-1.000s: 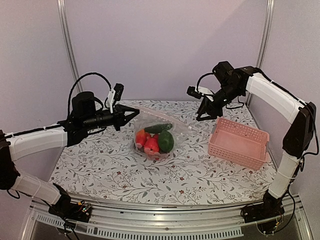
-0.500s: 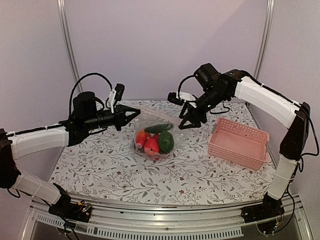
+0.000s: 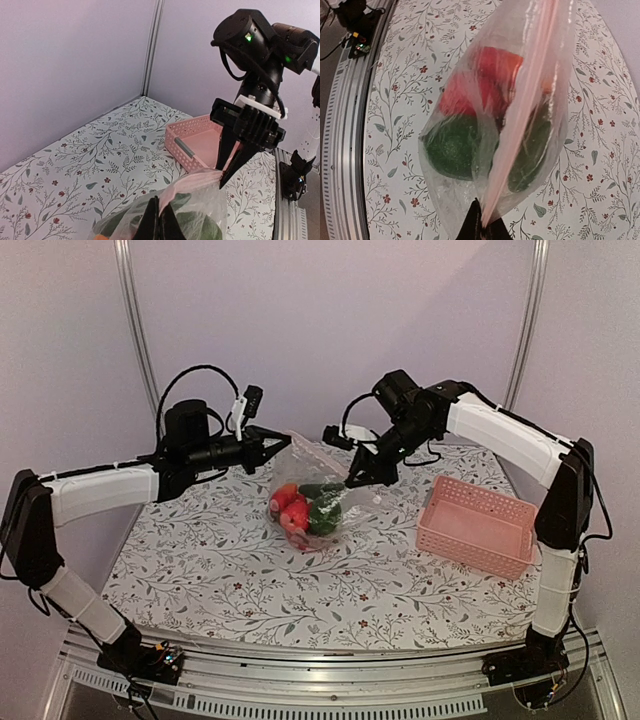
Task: Place the food in the zip-top bag and seal the zipper
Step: Adjust the zipper food storage bag at the center of the board, then reset both arms
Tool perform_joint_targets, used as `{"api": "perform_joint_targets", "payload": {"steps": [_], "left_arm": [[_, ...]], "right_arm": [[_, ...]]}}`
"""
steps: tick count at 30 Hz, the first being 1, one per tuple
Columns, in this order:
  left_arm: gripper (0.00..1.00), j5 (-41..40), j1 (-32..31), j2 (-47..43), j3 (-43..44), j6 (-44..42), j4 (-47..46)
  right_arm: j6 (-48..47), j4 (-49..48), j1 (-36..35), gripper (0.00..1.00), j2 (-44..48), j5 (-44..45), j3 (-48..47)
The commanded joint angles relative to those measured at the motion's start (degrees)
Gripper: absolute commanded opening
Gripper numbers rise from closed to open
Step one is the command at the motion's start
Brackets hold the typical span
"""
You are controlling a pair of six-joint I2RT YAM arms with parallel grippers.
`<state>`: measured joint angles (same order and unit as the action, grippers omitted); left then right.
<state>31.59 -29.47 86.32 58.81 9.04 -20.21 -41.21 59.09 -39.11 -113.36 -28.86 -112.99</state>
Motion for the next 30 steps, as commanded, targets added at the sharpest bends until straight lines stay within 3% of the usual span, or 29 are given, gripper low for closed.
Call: {"api": "perform_joint_targets", "payload": {"steps": [1,6,10,13,19,20,23,26,30], "left_arm": [[0.00,1.0,1.7,4.7,7.0,-2.7,0.1],[0.00,2.8,2.1,10.7,14.3,-2.4,0.0],[0.00,2.7,1.5,10.6,13.0,0.0,-3.3],[0.00,1.9,0.8,8.7,7.3,1.2,-5.8],[0.23,3.3,-1.2,-3.3,-9.2,3.6,-4.5],[0.27,2.5,-1.7,-6.1,-11.2,3.0,-2.4],[0.40,-1.3,-2.2,-14.5,-14.1,-0.4,8.4],[0.47,-8.0,-2.0,-19.7,-14.2,-3.5,16.8],[0.56,-20.4,-1.8,-22.0,-12.9,-4.1,20.0]], "right_arm": [[0.3,-4.9,1.0,0.00,0.4,6.5,-2.3],[1.5,-8.8,4.4,0.00,-0.3,12.4,-9.3],[-0.3,-10.1,4.2,0.00,2.0,13.2,-7.2],[-0.5,-11.6,2.4,0.00,5.3,10.9,1.5],[-3.3,-10.3,-9.0,0.02,14.1,8.4,24.6],[-3.9,-9.2,-10.9,0.04,15.0,8.0,27.4],[-4.4,-5.6,-13.8,0.25,17.7,7.4,31.8],[-4.3,-2.4,-13.9,0.39,19.5,7.2,31.0],[-4.0,-2.3,-13.3,0.51,22.7,8.7,27.6]]}}
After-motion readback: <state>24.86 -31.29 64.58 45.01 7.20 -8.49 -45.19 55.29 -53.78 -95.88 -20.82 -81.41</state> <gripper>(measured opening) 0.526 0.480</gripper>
